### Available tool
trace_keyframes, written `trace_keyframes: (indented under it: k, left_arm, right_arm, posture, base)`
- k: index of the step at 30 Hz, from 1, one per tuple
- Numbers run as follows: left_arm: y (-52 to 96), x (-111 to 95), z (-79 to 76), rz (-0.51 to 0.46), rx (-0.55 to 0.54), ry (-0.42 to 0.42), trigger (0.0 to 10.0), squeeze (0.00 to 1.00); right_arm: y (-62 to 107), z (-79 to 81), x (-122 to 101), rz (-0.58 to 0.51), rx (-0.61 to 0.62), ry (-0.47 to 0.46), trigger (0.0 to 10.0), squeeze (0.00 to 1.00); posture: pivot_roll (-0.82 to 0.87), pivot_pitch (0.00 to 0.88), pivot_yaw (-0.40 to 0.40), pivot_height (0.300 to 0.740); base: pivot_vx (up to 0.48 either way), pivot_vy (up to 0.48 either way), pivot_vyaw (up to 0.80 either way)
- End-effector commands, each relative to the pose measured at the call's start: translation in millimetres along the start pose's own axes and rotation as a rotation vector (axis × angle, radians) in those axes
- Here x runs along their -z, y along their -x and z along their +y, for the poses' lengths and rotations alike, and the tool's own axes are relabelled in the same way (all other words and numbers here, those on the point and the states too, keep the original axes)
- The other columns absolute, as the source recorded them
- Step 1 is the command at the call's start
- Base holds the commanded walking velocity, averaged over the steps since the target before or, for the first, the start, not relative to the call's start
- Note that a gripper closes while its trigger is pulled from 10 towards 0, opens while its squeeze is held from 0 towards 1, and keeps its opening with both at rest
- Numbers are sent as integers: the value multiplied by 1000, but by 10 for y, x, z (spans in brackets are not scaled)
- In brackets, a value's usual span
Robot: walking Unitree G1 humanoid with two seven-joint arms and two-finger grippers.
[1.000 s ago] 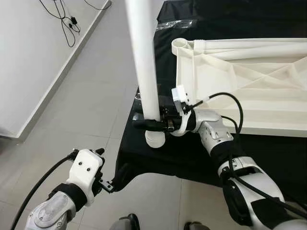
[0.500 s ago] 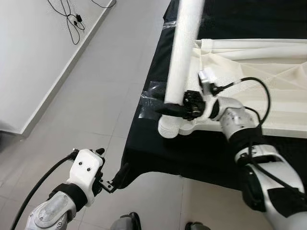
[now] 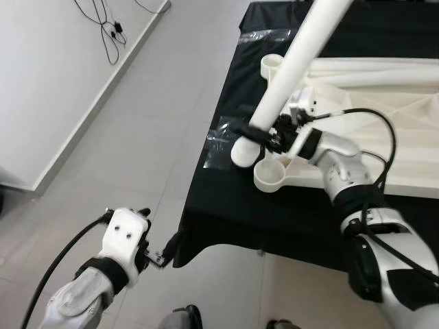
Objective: Building children table
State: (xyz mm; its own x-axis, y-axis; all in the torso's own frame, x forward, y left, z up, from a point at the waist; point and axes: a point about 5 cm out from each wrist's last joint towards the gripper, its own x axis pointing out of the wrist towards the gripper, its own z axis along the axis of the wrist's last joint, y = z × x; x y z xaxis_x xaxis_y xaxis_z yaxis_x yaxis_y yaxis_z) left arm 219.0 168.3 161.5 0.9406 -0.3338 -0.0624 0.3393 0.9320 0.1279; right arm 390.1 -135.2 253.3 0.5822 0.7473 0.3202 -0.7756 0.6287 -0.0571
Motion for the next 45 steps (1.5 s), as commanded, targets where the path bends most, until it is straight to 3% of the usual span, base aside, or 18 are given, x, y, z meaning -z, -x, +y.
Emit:
trace_keyframes:
  k: [1,9,13,15,16,17,20,23,31,37,45]
  left_arm:
    - [-28,38,81,2,-63,-2,10000,0]
    - [-252,-149,152,-100,-89,-6,10000,0]
    - [-300,-232,174,-148,-106,20,10000,0]
    - [-300,-232,174,-148,-106,20,10000,0]
    - [-325,-238,181,-156,-110,28,10000,0]
    - [-325,-238,181,-156,-110,28,10000,0]
    - [-368,-218,222,-167,-127,43,10000,0]
    - [-368,-195,250,-168,-141,48,10000,0]
    - [-387,-113,240,-149,-159,60,10000,0]
    - [-389,91,98,-92,-156,69,10000,0]
    - [-344,120,28,-90,-108,67,10000,0]
  right_arm:
    - [-133,59,-171,-91,55,-31,10000,0]
    - [-429,187,-378,-137,129,-120,10000,0]
    - [-540,443,-217,-97,139,-105,10000,0]
    - [-540,443,-217,-97,139,-105,10000,0]
    - [-552,545,-96,-58,136,-88,10000,0]
    - [-552,545,-96,-58,136,-88,10000,0]
    - [-492,737,203,50,180,-106,10000,0]
    - [-432,762,321,89,214,-121,10000,0]
    - [-323,789,403,115,213,-54,10000,0]
    - [-219,734,430,140,247,6,10000,0]
    - [-126,758,473,162,220,36,10000,0]
  posture:
    - [25,118,7,740]
    - [-15,39,-25,740]
    - [-23,0,-34,740]
    - [-23,0,-34,740]
    - [-20,0,-36,740]
    - [-20,0,-36,740]
    - [-20,0,-34,740]
    - [-17,0,-35,740]
    - [-19,0,-37,740]
    - [-15,0,-37,740]
    - [-14,0,-33,740]
  base:
    - [0,0,0]
    - [0,0,0]
    - [0,-307,0]
    - [0,-461,0]
    - [0,-461,0]
    - [0,-461,0]
    - [0,-464,0]
    - [0,-465,0]
    - [0,-232,0]
    - [0,0,0]
    - [150,0,318]
